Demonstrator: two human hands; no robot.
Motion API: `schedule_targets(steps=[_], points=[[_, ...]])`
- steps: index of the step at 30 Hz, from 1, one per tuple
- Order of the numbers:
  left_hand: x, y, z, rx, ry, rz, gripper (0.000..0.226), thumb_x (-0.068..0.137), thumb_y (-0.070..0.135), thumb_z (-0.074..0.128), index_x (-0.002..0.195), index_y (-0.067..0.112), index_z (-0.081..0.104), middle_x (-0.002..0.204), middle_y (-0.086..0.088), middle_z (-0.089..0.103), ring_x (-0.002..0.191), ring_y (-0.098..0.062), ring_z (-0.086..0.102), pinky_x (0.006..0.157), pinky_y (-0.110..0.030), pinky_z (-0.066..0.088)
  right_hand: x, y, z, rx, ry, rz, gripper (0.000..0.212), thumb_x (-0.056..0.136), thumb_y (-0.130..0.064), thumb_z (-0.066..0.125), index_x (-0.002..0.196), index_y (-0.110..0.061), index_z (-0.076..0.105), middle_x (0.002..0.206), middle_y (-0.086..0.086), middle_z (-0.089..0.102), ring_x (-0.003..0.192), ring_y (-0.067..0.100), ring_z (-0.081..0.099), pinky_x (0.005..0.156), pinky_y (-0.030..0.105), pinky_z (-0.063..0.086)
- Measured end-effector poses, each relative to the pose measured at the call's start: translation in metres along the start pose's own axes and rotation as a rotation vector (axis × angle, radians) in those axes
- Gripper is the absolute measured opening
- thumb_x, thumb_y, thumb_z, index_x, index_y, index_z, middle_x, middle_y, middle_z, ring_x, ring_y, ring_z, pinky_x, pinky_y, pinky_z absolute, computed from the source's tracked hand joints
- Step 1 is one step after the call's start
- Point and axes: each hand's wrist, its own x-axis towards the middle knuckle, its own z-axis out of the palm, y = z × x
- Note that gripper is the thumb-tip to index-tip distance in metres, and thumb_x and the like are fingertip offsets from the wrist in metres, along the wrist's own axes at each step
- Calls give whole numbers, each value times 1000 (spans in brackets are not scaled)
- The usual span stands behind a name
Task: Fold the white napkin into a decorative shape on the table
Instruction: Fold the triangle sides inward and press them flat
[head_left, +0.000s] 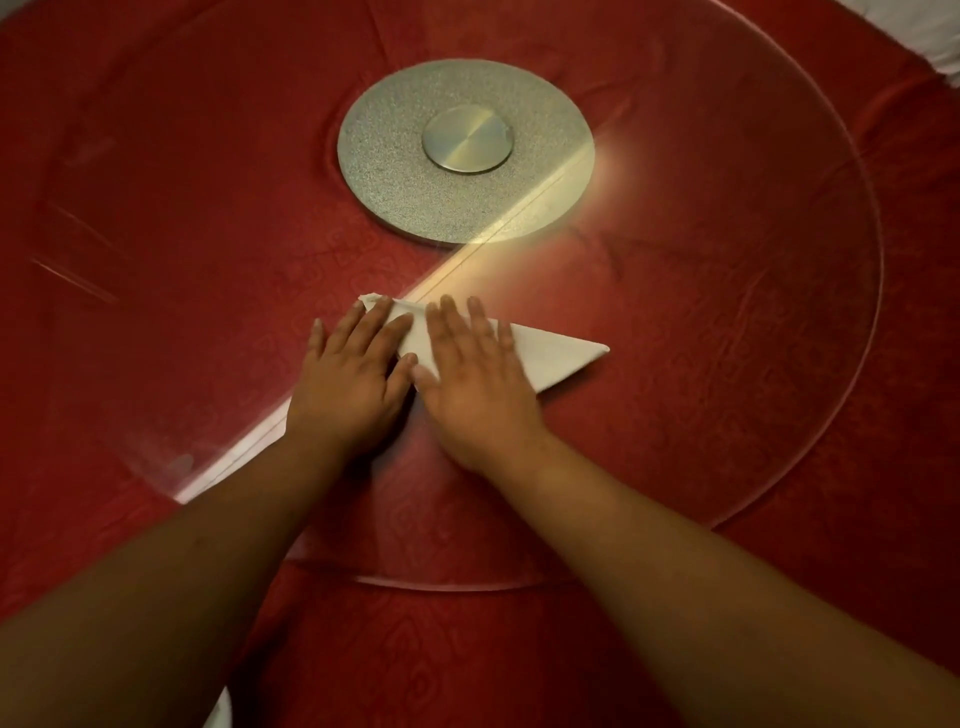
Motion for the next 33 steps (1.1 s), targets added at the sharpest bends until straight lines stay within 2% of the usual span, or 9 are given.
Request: schedule_targets(steps=[2,7,14,33], points=[[-1,2,1,4,1,-4,62,104,56,22,160,31,31,172,4,20,160,-17,9,127,-56,6,-7,-5,10,-42,-71,27,68,103,-49,24,159,-12,14,168,9,11,155,28,0,123,54,4],[0,6,1,-7,10,-19,60,105,56,24,159,31,33,172,3,21,160,-18,10,128,-56,5,-23,49,6,-185,-110,49,67,102,-50,23,160,-15,16,168,6,11,155,29,3,122,56,6],[-2,9,1,-5,11,-33,61,104,56,23,159,32,33,172,3,21,160,-19,10,128,-55,4,-41,109,-14,-192,-97,264,66,103,-47,22,160,-18,8,168,8,9,154,32,5,123,55,5],[0,14,3,33,3,-54,63,102,58,21,159,33,31,172,4,21,159,-19,11,128,-55,6,-43,114,-11,-191,-56,267,65,103,-48,18,160,-19,8,168,6,8,154,30,4,124,53,4]])
